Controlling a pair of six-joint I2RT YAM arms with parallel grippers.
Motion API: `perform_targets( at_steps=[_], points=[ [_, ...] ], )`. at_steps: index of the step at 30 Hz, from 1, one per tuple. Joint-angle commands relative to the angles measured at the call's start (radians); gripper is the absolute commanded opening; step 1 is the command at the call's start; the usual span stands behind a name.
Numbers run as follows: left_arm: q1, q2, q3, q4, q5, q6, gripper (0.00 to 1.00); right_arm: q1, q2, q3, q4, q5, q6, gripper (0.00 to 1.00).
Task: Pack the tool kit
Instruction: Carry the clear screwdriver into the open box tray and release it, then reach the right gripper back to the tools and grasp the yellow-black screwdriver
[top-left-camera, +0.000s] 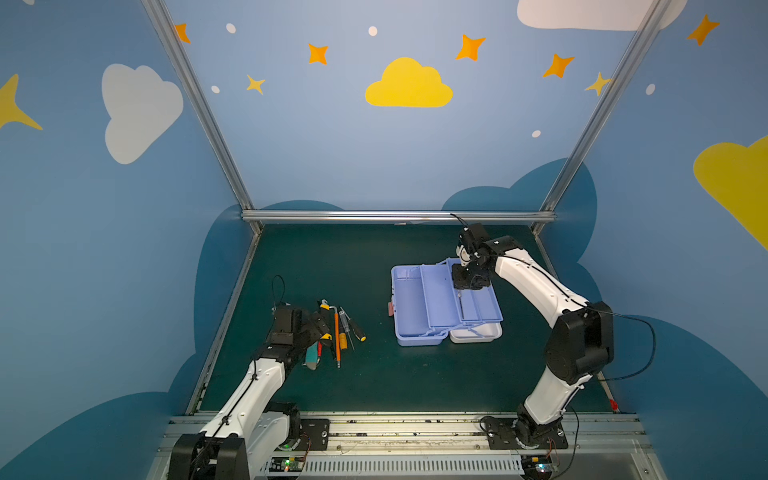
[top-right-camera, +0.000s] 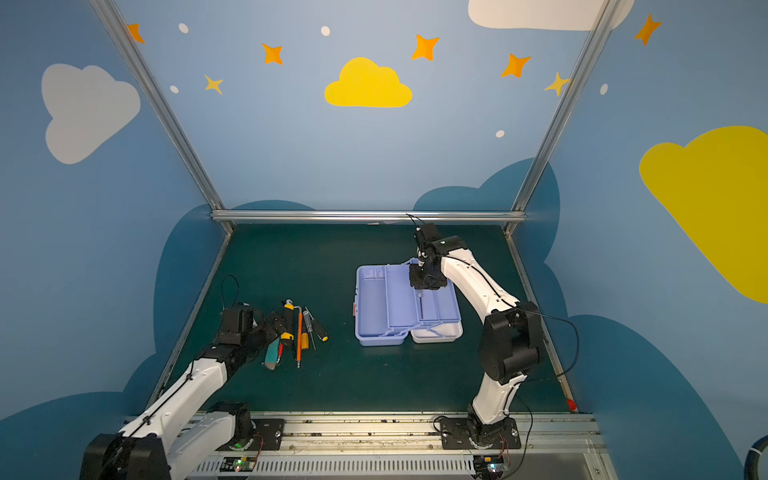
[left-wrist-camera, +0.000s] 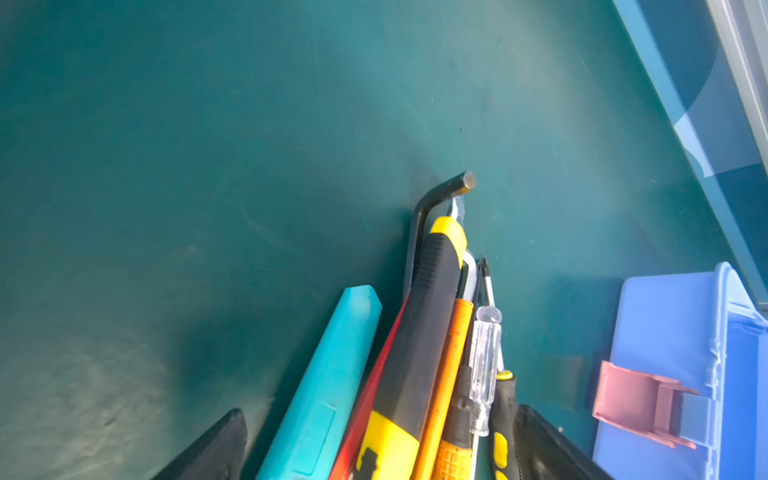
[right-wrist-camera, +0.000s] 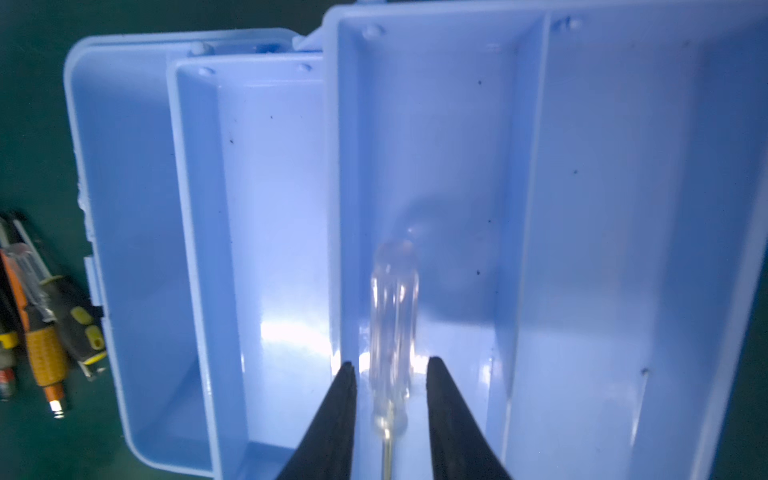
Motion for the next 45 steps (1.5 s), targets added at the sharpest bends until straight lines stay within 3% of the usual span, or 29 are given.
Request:
perform_targets(
  at_steps=[1, 5, 9, 17, 23, 28, 35, 45],
  points=[
    [0.003, -0.012, 0.024, -0.044, -0.040, 0.020, 1.00, 0.004, 0.013, 0.035, -0.032, 0.036, -0.008, 0.41],
    [0.006, -0.023, 0.032, -0.058, -0.051, 0.020, 1.00, 0.041, 0.006, 0.113, -0.093, 0.122, -0.017, 0.43],
    [0.007, -0.048, 0.034, -0.070, -0.069, 0.014, 1.00, 0.160, 0.009, 0.199, -0.098, 0.178, -0.047, 0.43],
    [0.010, -0.094, 0.028, -0.101, -0.105, 0.011, 1.00, 0.411, 0.221, 0.351, 0.027, -0.093, -0.090, 0.42],
    [0.013, -0.124, 0.024, -0.125, -0.119, 0.011, 1.00, 0.549, 0.450, 0.541, -0.063, -0.123, -0.108, 0.45],
    [0.014, -0.152, 0.020, -0.138, -0.137, 0.008, 1.00, 0.601, 0.581, 0.655, -0.152, -0.105, -0.077, 0.46],
    [0.014, -0.198, -0.017, -0.126, -0.152, -0.003, 1.00, 0.652, 0.692, 0.736, -0.220, 0.032, -0.037, 0.46],
    [0.016, -0.212, -0.028, -0.124, -0.156, -0.007, 1.00, 0.667, 0.748, 0.768, -0.207, -0.002, -0.044, 0.47]
  ],
)
